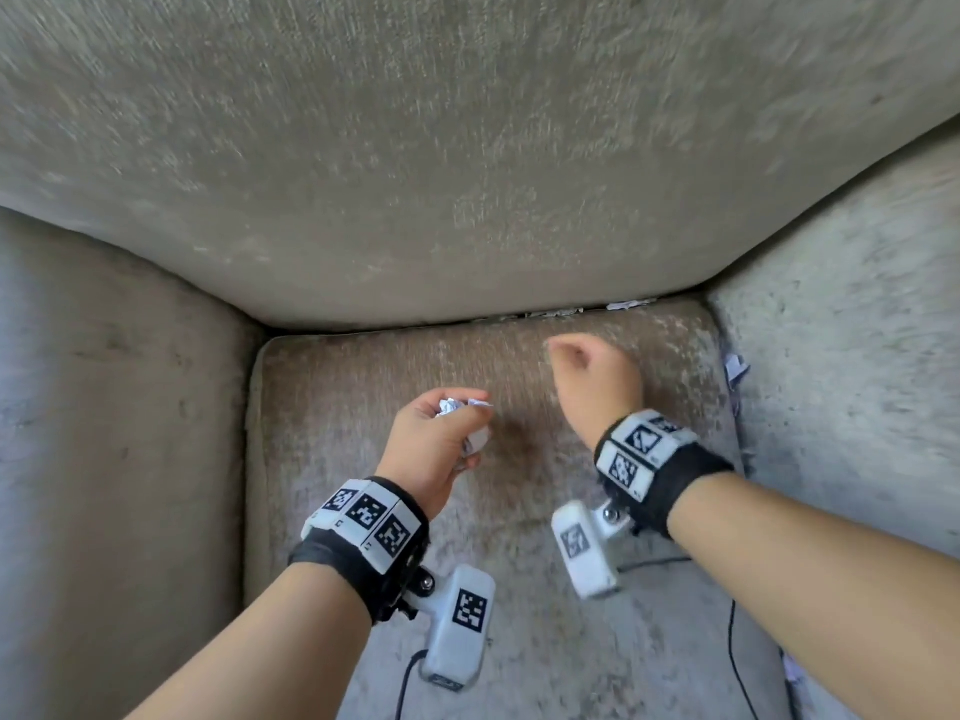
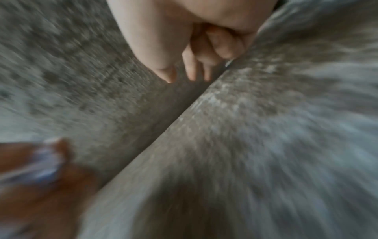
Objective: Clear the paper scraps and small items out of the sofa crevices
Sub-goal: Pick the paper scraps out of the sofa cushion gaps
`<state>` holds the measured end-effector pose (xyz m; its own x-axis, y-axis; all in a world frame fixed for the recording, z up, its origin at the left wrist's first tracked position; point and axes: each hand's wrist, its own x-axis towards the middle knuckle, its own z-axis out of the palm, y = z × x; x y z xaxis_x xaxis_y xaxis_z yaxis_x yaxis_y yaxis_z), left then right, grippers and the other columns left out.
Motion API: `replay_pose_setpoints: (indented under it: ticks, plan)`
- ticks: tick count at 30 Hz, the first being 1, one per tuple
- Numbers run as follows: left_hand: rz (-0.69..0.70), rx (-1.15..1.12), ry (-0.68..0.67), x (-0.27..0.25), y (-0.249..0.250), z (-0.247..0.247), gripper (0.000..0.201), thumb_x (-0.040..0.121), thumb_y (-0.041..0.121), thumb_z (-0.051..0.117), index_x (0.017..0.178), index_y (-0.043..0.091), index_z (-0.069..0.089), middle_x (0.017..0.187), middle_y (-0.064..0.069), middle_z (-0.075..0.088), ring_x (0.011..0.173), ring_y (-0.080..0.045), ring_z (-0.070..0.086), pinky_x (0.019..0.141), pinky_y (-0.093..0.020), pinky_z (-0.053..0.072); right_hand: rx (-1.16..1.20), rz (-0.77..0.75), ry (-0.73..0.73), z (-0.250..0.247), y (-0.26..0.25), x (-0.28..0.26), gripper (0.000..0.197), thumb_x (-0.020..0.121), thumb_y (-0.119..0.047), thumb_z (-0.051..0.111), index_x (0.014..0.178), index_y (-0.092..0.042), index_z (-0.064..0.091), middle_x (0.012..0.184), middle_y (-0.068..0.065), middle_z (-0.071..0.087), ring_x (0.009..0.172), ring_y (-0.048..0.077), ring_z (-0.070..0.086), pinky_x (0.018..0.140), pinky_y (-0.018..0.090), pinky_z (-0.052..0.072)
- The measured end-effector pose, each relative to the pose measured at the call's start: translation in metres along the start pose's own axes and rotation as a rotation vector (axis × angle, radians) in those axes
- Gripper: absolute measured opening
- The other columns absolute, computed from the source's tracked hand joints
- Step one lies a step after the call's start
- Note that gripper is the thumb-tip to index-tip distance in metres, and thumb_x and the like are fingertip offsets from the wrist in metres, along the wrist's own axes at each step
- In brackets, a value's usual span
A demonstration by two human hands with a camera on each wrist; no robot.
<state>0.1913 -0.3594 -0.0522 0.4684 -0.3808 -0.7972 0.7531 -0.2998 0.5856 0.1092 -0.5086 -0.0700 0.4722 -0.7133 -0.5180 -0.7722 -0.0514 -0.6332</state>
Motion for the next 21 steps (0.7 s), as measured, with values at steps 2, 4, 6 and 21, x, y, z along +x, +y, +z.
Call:
replay_pose_setpoints:
  ticks: [2, 4, 6, 21]
  plan:
    - [-0.003, 0.002, 0.011, 0.002, -0.001, -0.002, 0.015, 0.088, -0.003, 0.060, 0.083, 0.010, 0.063, 0.069, -0.003, 0.055, 0.049, -0.010, 0.051, 0.042, -0.020, 0.036, -0.207, 0.025, 0.040, -0.003, -0.002, 0.026, 0.040, 0.094, -0.045, 0.052, 0.124, -0.021, 0.064, 0.122, -0.003, 0.066, 0.108, 0.019, 0.062, 0.083, 0.024, 0.045]
    - [0.002, 0.003, 0.009, 0.005, -0.001, -0.003, 0.016, 0.088, -0.004, 0.061, 0.081, 0.010, 0.063, 0.067, -0.002, 0.055, 0.051, -0.011, 0.050, 0.042, -0.021, 0.036, -0.309, 0.050, 0.059, -0.002, -0.008, 0.049, 0.049, 0.090, -0.053, 0.055, 0.115, -0.013, 0.066, 0.115, 0.005, 0.068, 0.104, 0.027, 0.063, 0.079, 0.030, 0.047]
    - [0.011, 0.015, 0.007, 0.008, -0.001, -0.005, 0.017, 0.088, -0.004, 0.061, 0.080, 0.011, 0.063, 0.065, -0.002, 0.056, 0.051, -0.012, 0.051, 0.042, -0.021, 0.035, -0.337, 0.115, 0.024, 0.006, -0.014, 0.067, 0.052, 0.084, -0.060, 0.059, 0.082, -0.008, 0.064, 0.086, 0.009, 0.068, 0.076, 0.030, 0.063, 0.062, 0.029, 0.042]
    - [-0.014, 0.037, 0.035, 0.026, 0.011, -0.043, 0.018, 0.087, -0.004, 0.062, 0.079, 0.012, 0.066, 0.065, -0.002, 0.060, 0.057, -0.015, 0.056, 0.041, -0.021, 0.036, -0.641, 0.306, -0.055, 0.081, -0.032, 0.107, 0.111, 0.063, -0.085, 0.053, 0.146, -0.014, 0.031, 0.142, 0.028, 0.031, 0.127, 0.042, 0.039, 0.102, 0.039, 0.042]
